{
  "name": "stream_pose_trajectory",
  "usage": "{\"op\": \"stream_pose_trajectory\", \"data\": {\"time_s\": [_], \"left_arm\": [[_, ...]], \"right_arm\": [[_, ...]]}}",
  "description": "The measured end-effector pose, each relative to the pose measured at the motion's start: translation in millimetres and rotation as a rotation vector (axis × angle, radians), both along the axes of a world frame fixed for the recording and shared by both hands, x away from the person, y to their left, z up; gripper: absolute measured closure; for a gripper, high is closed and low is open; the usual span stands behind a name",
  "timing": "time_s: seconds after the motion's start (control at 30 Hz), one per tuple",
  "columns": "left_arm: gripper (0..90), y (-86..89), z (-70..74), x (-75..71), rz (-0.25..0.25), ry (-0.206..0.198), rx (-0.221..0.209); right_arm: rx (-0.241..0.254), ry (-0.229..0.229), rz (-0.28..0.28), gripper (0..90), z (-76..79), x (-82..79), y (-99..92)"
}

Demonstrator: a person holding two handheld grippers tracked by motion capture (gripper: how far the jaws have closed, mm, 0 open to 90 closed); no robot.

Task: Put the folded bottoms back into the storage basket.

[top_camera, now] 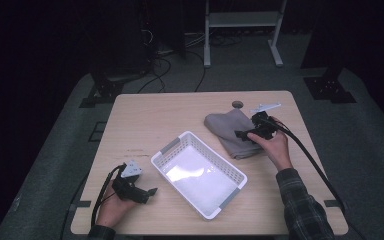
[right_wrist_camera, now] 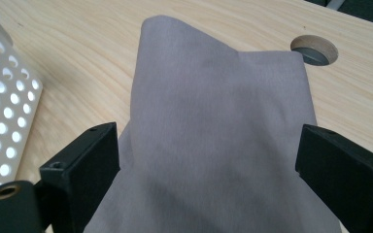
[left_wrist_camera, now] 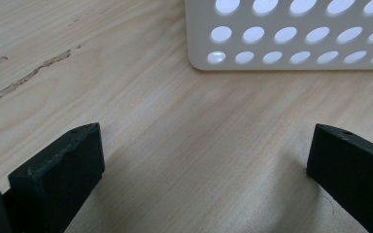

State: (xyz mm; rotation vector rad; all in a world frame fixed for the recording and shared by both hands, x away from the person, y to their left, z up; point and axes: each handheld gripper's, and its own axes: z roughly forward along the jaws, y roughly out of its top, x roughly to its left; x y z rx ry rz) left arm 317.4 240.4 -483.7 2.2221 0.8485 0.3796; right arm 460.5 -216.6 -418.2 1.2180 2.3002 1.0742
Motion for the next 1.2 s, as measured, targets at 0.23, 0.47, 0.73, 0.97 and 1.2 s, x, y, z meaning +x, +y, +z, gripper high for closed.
{"op": "stream_pose_trajectory", "data": {"time_s": [0.23, 0.47, 0.73, 0.97, 1.2], "left_arm": [[0.0, 0.0, 0.0, 0.0, 0.000, 0.000, 0.000], [0.0, 0.0, 0.0, 0.0, 0.000, 0.000, 0.000], [0.0, 0.0, 0.0, 0.0, 0.000, 0.000, 0.000], [0.0, 0.0, 0.0, 0.0, 0.000, 0.000, 0.000], [0.0, 0.0, 0.0, 0.0, 0.000, 0.000, 0.000]], "right_arm": [[-0.002, 0.001, 0.020, 7.8, -3.5, 11.4, 8.3], [-0.020, 0.016, 0.043, 7.8, -12.2, 22.4, 16.9], [-0.019, 0.024, 0.056, 7.8, -24.6, 30.0, 23.5], [-0.049, 0.038, 0.073, 7.7, -39.3, 34.9, 28.5], [-0.107, 0.050, 0.082, 3.7, -50.6, 35.6, 33.7]]}}
